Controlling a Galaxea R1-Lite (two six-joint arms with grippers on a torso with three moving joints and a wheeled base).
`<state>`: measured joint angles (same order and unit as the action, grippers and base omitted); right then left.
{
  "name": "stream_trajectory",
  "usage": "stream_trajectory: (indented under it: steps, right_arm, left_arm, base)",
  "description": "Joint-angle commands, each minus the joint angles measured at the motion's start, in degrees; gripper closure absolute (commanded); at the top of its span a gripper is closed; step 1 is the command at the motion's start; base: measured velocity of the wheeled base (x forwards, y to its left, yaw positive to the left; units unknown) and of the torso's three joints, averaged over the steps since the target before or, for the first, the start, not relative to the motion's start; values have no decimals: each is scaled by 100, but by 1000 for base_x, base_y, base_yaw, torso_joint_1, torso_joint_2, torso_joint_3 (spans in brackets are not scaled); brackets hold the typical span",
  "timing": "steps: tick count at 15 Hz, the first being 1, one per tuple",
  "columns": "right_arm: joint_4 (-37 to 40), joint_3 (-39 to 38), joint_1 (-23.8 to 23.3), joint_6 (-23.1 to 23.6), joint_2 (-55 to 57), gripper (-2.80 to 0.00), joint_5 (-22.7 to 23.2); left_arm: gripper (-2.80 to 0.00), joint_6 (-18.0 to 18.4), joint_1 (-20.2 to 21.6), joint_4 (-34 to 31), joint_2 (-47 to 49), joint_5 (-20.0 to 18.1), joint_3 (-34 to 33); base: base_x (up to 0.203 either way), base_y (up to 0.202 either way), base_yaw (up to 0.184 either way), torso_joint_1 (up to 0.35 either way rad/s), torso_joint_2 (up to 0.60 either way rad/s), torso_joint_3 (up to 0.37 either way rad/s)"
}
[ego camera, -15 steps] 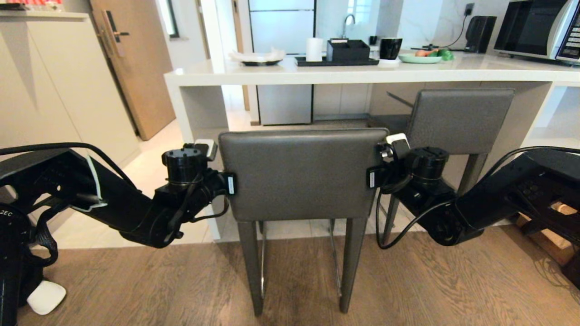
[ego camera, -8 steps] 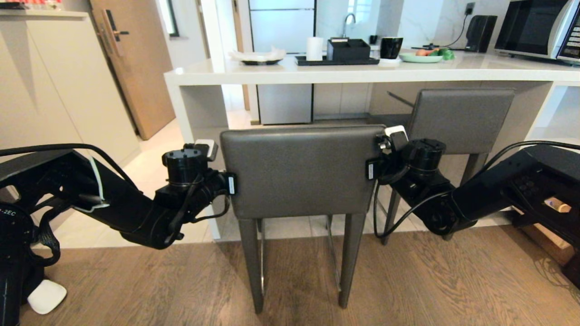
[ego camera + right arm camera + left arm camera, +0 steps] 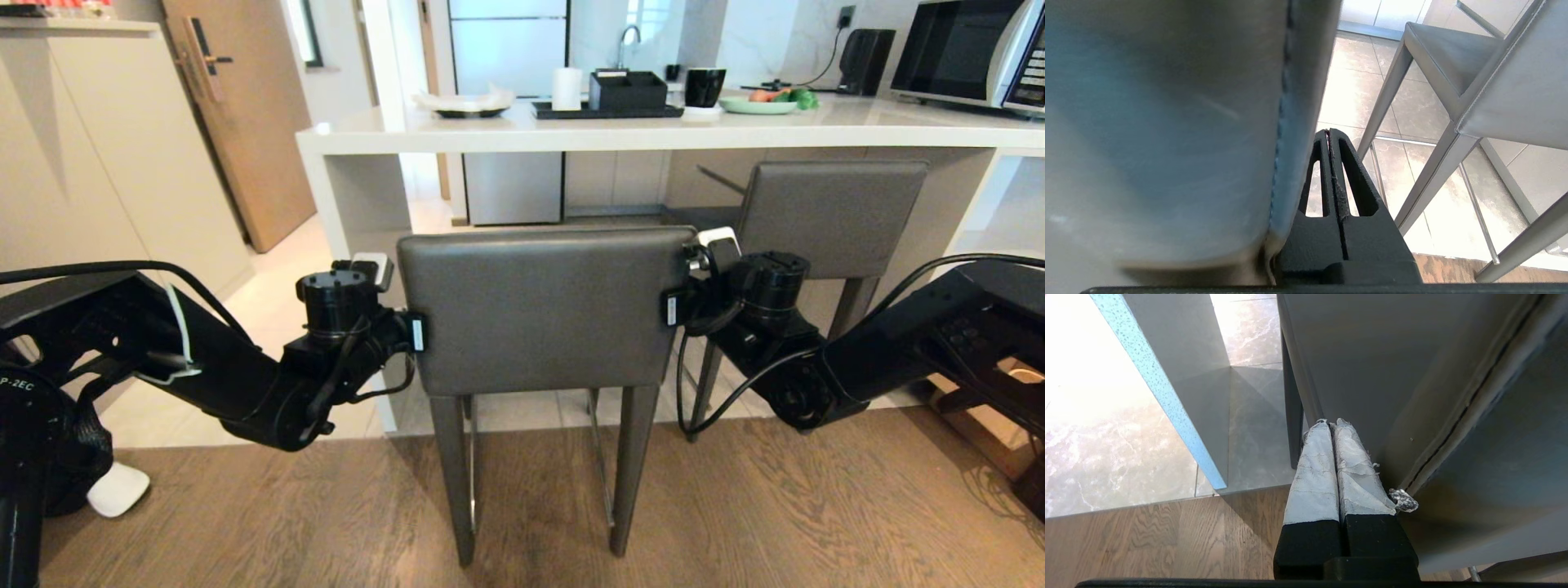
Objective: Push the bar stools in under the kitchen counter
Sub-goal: Push the gray chair back under the dining table
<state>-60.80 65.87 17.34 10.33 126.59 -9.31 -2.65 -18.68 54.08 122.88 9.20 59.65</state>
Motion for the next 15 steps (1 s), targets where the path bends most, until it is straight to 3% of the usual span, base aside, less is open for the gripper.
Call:
stream_trajectory:
  steps: [1, 6, 11, 15]
  right_arm:
    - [-20, -37, -2, 4, -100, 0, -9]
    - [-20, -357, -32, -84, -456, 0, -16]
    - [-152, -1467, -38, -401, -1289, 0, -22]
    - [-441, -2282, -37, -432, -1968, 0, -66]
  left_arm:
    - [0, 1, 12, 33, -100, 11, -14]
    - [0, -10, 57, 33, -323, 12, -199]
    - [0, -35, 61, 35, -1275, 131, -1446]
    - [0, -30, -4, 33, -1957, 169, -1826]
  base:
    - [0, 0, 0, 0, 0, 0]
    - [0, 0, 0, 0, 0, 0]
    - [0, 0, 0, 0, 0, 0]
    - [0, 0, 0, 0, 0, 0]
